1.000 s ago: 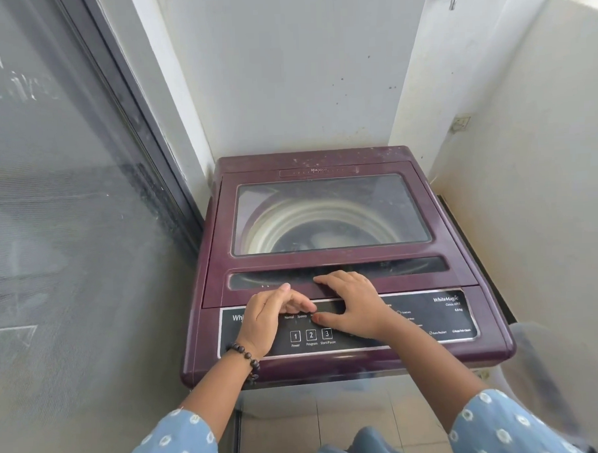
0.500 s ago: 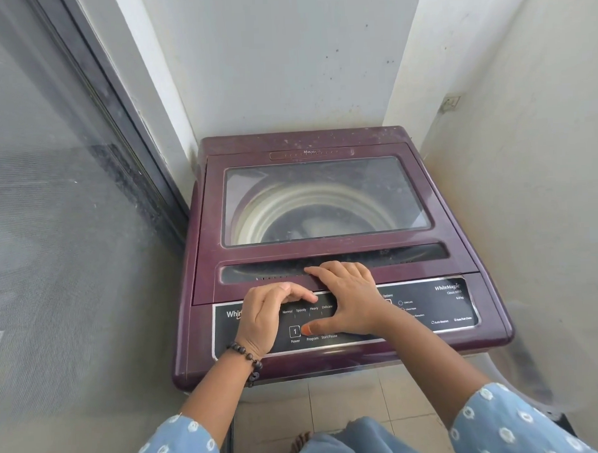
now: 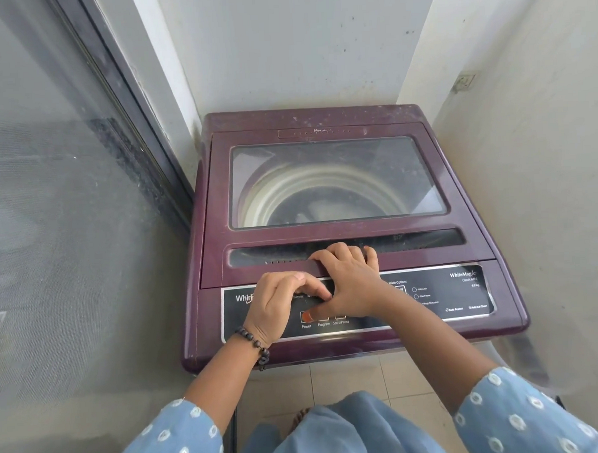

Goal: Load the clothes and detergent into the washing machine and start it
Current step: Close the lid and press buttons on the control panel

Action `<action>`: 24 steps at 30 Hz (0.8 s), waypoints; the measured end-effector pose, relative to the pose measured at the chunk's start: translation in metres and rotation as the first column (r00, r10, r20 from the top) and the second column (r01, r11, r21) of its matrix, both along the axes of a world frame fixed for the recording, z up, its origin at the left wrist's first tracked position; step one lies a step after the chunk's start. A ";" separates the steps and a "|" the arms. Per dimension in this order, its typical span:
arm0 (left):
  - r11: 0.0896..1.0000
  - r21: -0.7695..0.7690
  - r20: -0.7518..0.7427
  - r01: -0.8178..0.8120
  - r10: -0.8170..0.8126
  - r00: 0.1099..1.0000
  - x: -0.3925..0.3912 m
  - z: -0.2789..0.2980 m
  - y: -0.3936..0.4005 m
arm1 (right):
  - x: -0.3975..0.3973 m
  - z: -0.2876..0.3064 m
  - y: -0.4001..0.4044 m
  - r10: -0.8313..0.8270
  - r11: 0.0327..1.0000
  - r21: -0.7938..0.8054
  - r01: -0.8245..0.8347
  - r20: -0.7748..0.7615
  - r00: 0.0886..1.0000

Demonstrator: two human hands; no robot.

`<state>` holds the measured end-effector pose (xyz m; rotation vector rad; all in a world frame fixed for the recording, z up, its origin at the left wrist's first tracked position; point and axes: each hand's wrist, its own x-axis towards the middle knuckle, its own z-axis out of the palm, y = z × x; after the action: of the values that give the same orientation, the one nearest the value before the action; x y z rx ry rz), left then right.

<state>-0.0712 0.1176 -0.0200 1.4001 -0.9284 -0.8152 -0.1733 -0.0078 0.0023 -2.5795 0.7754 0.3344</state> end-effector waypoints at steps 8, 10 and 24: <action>1.000 0.004 -0.036 0.009 -0.008 0.999 0.001 -0.004 -0.002 | 0.005 -0.001 0.003 -0.012 0.999 0.039 0.014 -0.054 0.998; 1.000 -0.002 -0.048 -0.009 0.008 0.999 0.001 -0.006 -0.002 | 0.005 -0.001 0.003 -0.006 0.999 0.041 0.008 -0.061 0.998; 0.999 -0.028 -0.046 -0.028 0.027 0.999 0.006 -0.012 -0.002 | 0.008 0.003 0.003 0.000 0.998 0.064 0.006 -0.092 0.996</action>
<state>-0.0651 0.1156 -0.0322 1.3615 -0.8803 -0.8071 -0.1652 -0.0043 0.0051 -2.5173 0.7879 0.4723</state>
